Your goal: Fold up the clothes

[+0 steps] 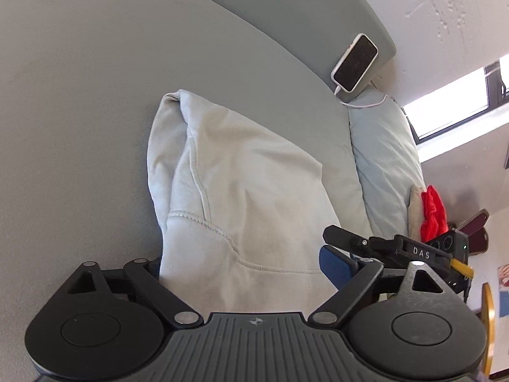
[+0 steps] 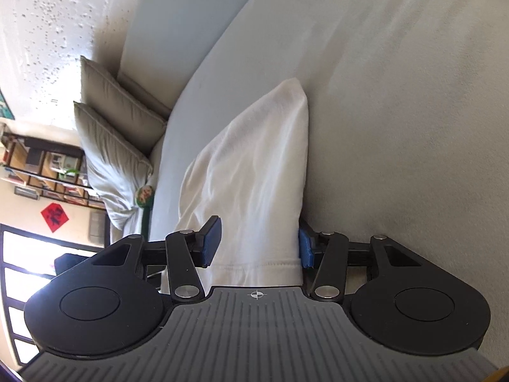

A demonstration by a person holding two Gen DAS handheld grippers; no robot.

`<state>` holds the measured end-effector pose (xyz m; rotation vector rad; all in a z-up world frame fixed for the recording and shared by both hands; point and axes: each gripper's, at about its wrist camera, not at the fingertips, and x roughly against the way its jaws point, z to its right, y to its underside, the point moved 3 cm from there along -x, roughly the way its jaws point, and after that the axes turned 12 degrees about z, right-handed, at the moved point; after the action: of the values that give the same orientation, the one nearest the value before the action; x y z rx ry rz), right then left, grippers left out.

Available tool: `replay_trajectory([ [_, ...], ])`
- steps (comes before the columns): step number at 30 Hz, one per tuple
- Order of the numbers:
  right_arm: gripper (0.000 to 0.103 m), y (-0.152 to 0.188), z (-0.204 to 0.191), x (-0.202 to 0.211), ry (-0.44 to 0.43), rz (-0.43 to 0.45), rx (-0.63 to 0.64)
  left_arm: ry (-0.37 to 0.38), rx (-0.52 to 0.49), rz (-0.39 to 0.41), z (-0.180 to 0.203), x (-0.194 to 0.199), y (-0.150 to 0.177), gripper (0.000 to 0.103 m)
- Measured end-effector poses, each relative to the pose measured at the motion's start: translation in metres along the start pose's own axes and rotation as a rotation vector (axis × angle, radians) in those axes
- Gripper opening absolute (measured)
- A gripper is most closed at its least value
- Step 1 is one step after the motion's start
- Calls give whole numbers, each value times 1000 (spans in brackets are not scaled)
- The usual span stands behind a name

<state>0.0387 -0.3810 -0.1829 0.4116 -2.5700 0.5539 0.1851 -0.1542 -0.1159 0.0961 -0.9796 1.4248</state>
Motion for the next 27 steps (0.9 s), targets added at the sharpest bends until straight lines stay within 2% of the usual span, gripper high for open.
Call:
replay_trajectory([
  [1, 41, 0, -1, -1, 13, 2, 11, -30, -40, 0, 5, -1, 2, 70],
  [2, 30, 0, -2, -2, 31, 3, 29, -76, -95, -3, 10, 0, 4, 52],
  [3, 11, 1, -3, 0, 53, 9, 58, -147, -162, -5, 15, -1, 5, 41],
  [4, 8, 2, -5, 1, 75, 19, 91, -204, -201, -1, 20, -1, 6, 28],
  [5, 7, 4, -8, 4, 92, 36, 131, -231, -204, 11, 27, 2, 6, 18],
  [6, 7, 7, -15, 7, 112, 58, 180, -257, -207, 24, 33, 5, 7, 14],
  [10, 6, 17, -53, 24, 172, 137, 345, -389, -414, 115, 88, 17, 18, 12],
  [13, 6, 20, -73, 52, 180, 181, 397, -417, -508, 183, 129, 32, 30, 11],
  [17, 6, 21, -79, 110, 164, 235, 367, -375, -555, 250, 180, 53, 53, 12],
  [21, 6, 26, -66, 183, 139, 298, 312, -294, -601, 292, 229, 63, 80, 12],
  [27, 6, 24, -41, 290, 166, 482, 292, -147, -697, 355, 309, 59, 115, 12],
])
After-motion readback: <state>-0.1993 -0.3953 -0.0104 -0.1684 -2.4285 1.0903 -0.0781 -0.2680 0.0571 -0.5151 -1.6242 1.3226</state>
